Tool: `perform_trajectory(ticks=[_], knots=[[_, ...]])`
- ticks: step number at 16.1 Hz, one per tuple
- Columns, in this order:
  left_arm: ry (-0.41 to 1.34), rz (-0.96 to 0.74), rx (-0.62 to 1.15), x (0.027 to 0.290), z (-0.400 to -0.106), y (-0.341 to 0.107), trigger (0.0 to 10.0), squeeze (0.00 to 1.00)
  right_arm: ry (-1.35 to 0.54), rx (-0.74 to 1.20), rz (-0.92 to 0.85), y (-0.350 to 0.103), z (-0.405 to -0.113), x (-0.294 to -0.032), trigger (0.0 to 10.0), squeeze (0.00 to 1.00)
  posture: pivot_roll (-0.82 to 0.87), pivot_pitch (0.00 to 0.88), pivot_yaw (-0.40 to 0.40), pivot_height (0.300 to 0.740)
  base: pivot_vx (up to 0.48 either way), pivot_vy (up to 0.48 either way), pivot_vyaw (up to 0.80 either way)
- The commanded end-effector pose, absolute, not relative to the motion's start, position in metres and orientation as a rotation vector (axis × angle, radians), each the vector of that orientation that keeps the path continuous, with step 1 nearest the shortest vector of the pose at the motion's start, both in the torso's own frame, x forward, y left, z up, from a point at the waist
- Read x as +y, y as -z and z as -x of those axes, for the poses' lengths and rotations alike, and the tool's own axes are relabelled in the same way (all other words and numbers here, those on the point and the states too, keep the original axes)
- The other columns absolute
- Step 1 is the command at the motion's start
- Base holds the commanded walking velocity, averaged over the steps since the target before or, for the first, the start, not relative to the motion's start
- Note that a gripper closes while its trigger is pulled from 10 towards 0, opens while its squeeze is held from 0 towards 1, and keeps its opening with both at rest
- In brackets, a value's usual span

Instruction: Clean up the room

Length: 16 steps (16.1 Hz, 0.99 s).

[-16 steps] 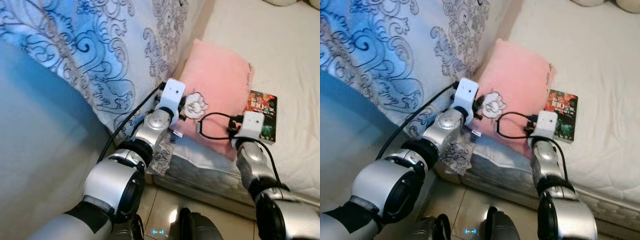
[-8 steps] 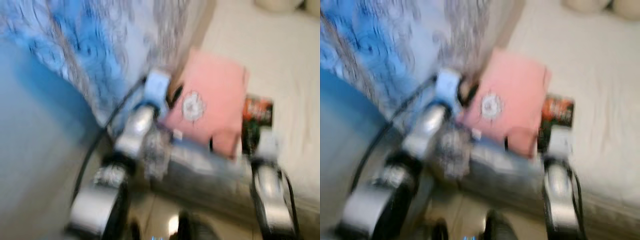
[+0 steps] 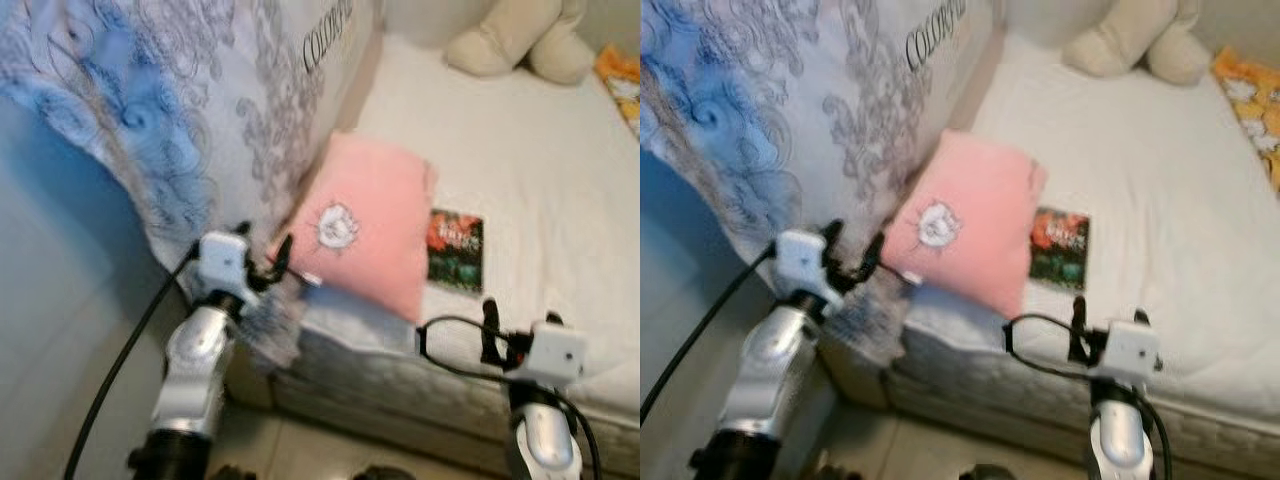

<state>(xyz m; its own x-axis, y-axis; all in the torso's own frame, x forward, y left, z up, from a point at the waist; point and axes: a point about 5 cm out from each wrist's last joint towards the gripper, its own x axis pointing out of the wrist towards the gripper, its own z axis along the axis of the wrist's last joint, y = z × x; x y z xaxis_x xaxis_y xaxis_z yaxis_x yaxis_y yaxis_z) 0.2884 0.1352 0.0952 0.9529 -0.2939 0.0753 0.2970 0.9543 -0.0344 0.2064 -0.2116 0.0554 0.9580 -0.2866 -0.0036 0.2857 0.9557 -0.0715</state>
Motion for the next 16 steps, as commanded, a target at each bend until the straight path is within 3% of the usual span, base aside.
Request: perform_trajectory(ticks=[1, 4, 5, 6, 16], knots=[[0.346, 0.068, -0.055, 0.122, -0.288, -0.096, 10.0, 1.0, 0.314, 0.042, 0.08, -0.051, -0.202, -0.215, 10.0, 1.0, -0.02, 0.0, 0.001, 0.74, 0.0, -0.454, 0.0], [0.363, 0.062, 0.048, 0.124, -0.279, -0.081, 10.0, 1.0, 0.252, 0.105, 0.027, -0.042, -0.196, -0.205, 10.0, 1.0, -0.03, 0.0, 0.005, 0.74, 0.0, -0.454, 0.0], [0.365, 0.068, 0.055, 0.12, -0.28, -0.079, 10.0, 0.0, 0.169, 0.118, 0.02, -0.04, -0.199, -0.195, 10.0, 0.94, -0.03, 0.0, 0.009, 0.74, 0.0, -0.439, 0.0], [0.345, 0.108, 0.073, 0.121, -0.282, -0.076, 10.0, 0.0, 0.171, 0.125, 0.007, -0.038, -0.2, -0.194, 10.0, 0.0, -0.04, 0.0, 0.011, 0.74, 0.0, -0.439, 0.0], [0.402, 0.1, 0.069, 0.121, -0.281, -0.075, 10.0, 0.0, 0.174, 0.077, 0.033, -0.049, -0.209, -0.196, 10.0, 0.0, -0.05, 0.0, 0.02, 0.74, 0.0, -0.447, 0.0]])
